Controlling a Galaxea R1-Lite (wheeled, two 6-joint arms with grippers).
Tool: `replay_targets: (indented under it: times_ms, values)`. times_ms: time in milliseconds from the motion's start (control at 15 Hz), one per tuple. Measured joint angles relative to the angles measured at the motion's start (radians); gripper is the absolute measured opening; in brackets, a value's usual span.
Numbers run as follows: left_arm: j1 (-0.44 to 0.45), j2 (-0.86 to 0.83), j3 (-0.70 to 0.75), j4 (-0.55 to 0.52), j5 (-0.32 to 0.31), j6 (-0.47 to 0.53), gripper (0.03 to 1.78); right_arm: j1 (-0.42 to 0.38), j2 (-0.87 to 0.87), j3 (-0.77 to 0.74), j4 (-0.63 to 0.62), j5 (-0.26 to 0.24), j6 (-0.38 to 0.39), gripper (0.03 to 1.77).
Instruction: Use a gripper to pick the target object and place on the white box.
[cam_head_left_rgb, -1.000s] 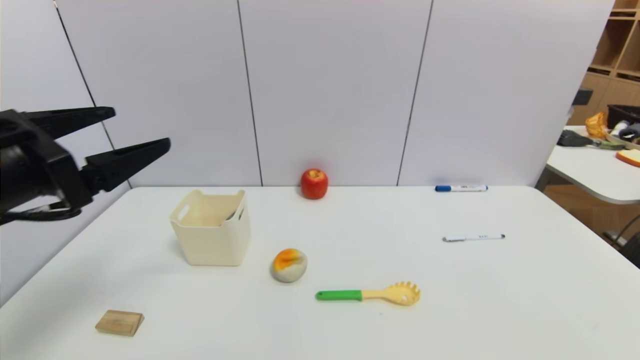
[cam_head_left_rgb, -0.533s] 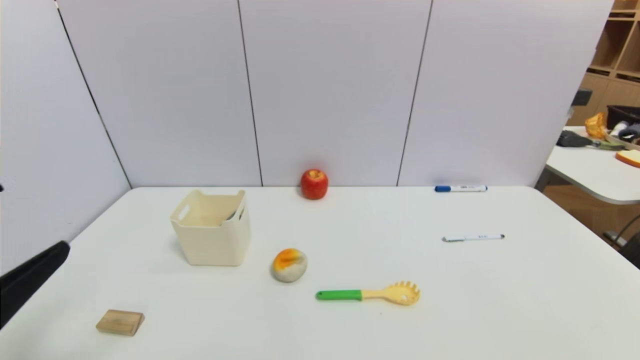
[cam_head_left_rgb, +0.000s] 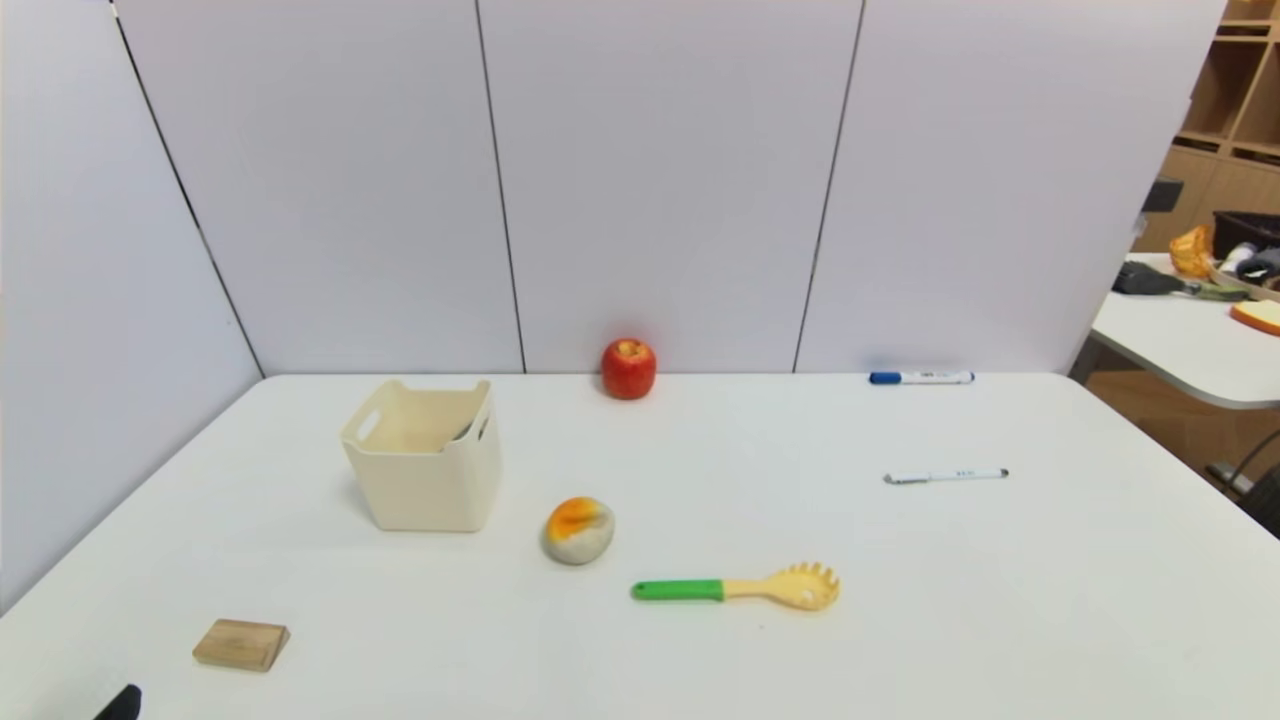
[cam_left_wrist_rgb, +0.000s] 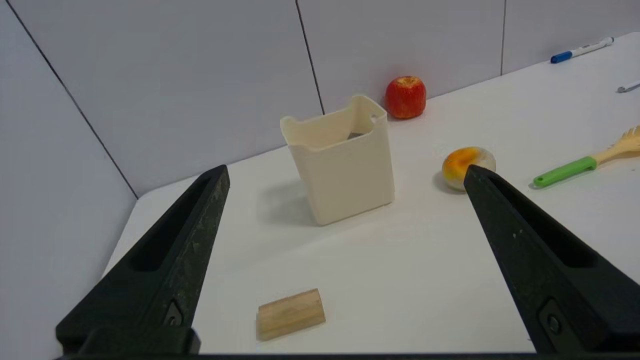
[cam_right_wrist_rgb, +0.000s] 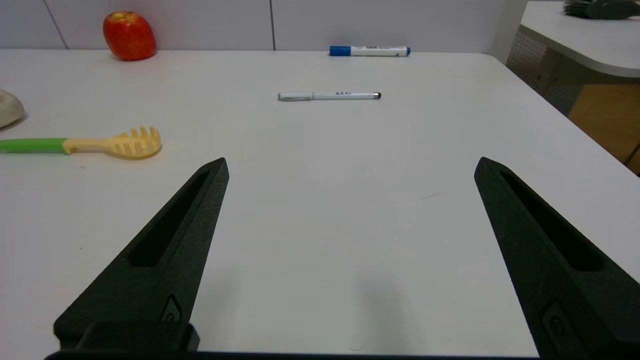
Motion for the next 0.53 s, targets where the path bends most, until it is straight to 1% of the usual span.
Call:
replay_targets:
  times_ms: [67, 133, 267, 333, 533]
  values:
    - [0.005, -0.033, 0.035, 0.012, 0.016, -0.008, 1.69, 0.0, 0.0, 0.0, 0.0, 0.0, 0.0, 1.7]
    - [-0.002, -0.062, 0.059, 0.018, 0.049, -0.01, 1.69, 0.0, 0.0, 0.0, 0.0, 0.0, 0.0, 1.7]
    - [-0.031, -0.125, 0.094, 0.064, 0.168, -0.013, 1.69, 0.0, 0.0, 0.0, 0.0, 0.0, 0.0, 1.7]
    - [-0.039, -0.156, 0.102, 0.117, 0.211, -0.014, 1.69, 0.0, 0.0, 0.0, 0.0, 0.0, 0.0, 1.7]
    - [-0.046, -0.254, 0.108, 0.291, 0.26, -0.018, 1.69, 0.0, 0.0, 0.0, 0.0, 0.0, 0.0, 1.7]
